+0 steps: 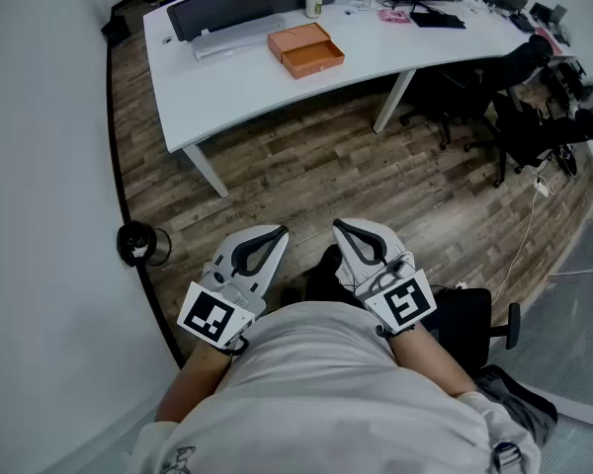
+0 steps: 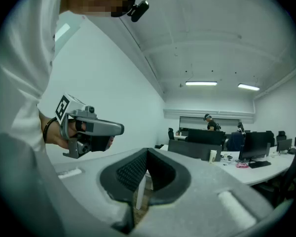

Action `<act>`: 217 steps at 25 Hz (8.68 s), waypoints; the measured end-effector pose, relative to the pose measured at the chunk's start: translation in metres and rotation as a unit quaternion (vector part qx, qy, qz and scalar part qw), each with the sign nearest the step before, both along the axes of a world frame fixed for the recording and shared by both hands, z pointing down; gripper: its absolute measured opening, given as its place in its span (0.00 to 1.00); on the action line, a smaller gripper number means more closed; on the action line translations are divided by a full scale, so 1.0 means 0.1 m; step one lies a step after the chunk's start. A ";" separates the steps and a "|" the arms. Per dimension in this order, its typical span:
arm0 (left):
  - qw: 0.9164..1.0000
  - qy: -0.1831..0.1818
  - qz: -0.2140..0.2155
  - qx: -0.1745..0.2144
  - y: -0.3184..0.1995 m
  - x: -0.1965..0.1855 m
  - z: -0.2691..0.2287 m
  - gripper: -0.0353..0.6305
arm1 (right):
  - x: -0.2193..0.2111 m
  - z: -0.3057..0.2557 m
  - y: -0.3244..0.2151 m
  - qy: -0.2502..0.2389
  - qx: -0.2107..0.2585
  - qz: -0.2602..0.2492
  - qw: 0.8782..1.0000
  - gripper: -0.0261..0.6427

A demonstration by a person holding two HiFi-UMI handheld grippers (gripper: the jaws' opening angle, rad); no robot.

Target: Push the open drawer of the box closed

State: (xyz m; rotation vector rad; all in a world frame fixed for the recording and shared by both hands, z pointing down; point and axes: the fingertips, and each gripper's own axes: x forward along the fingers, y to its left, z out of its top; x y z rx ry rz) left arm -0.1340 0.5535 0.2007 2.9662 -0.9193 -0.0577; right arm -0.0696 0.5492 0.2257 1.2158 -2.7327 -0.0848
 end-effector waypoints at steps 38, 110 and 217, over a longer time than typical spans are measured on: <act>0.998 -0.028 -0.029 -0.048 -2.43 1.36 0.44 0.05 | 1.80 0.33 -2.31 -0.005 -0.040 -0.011 0.999 0.04; 0.997 -0.007 0.013 -0.073 -6.27 0.62 0.73 0.05 | 1.23 0.72 -6.40 0.041 -0.043 0.028 0.998 0.04; 0.960 -0.081 -0.086 -0.254 -7.93 1.07 3.30 0.05 | 1.37 4.59 -7.98 0.127 -0.367 -0.067 0.919 0.14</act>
